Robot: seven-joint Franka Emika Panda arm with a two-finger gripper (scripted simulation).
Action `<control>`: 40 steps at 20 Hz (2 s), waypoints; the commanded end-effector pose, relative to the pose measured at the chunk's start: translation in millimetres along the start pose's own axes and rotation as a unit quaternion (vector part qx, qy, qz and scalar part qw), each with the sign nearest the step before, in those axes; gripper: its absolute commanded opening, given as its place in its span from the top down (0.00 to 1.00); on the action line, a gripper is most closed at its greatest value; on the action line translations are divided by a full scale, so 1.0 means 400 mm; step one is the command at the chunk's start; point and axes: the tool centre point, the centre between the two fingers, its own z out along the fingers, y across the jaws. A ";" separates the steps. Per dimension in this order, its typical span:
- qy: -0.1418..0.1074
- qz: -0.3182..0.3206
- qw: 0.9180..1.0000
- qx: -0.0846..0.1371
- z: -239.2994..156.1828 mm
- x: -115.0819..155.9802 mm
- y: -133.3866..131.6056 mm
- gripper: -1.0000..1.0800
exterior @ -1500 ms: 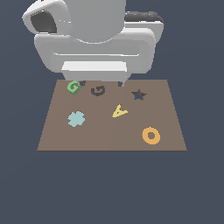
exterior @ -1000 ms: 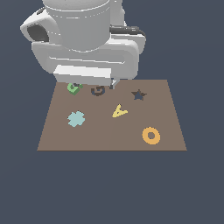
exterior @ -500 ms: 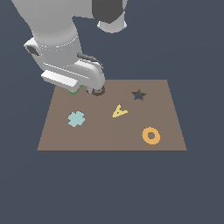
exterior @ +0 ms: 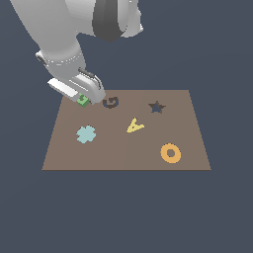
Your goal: Insert a designated object into the corresponding slot on a board.
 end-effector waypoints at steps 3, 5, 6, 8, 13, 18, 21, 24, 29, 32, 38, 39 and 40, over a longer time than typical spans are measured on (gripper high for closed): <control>-0.001 0.008 1.000 0.001 0.011 -0.006 0.009 0.04; -0.001 0.007 1.000 0.000 0.010 -0.006 0.009 0.04; -0.001 0.007 1.000 0.000 0.011 -0.006 0.009 0.04; -0.001 0.007 1.000 0.000 0.018 -0.006 0.008 0.04; -0.001 0.008 1.000 0.001 0.054 -0.007 0.008 0.04; -0.001 0.008 1.000 0.001 0.061 -0.007 0.007 1.00; -0.001 0.008 1.000 0.001 0.061 -0.007 0.007 1.00; -0.001 0.008 1.000 0.001 0.061 -0.007 0.007 1.00; -0.001 0.007 1.000 0.001 0.060 -0.008 0.007 1.00; -0.001 0.001 1.000 0.001 0.059 -0.007 0.005 1.00; -0.001 -0.035 0.999 0.001 0.059 0.000 -0.001 1.00; -0.001 -0.044 0.999 0.001 0.058 0.001 -0.003 1.00; -0.001 -0.053 0.999 0.001 0.058 0.003 -0.005 1.00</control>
